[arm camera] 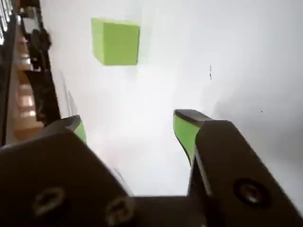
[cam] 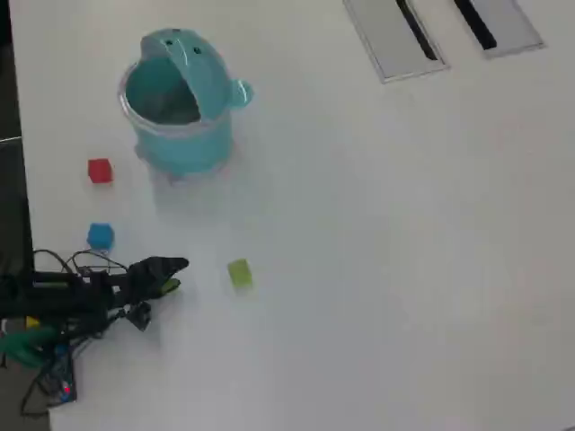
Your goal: Grasp RGB lego blocks and put them in the bin one by one.
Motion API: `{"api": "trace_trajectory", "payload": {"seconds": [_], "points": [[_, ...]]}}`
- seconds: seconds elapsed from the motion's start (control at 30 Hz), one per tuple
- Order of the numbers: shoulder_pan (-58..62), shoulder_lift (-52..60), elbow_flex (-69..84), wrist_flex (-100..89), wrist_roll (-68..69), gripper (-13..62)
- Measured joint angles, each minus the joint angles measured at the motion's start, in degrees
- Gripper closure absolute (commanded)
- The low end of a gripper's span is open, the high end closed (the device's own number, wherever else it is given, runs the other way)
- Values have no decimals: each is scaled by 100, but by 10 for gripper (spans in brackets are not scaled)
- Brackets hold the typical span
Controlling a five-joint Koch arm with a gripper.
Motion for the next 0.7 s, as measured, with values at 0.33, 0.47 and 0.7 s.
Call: {"api": "trace_trajectory", "payload": {"seconds": [0.33,0.47,0.7], "points": [[-26,0,0,-589,-501,156],[-26,0,0,-809,-712,156],[-35,0,0,-1389,-1125,158]]}}
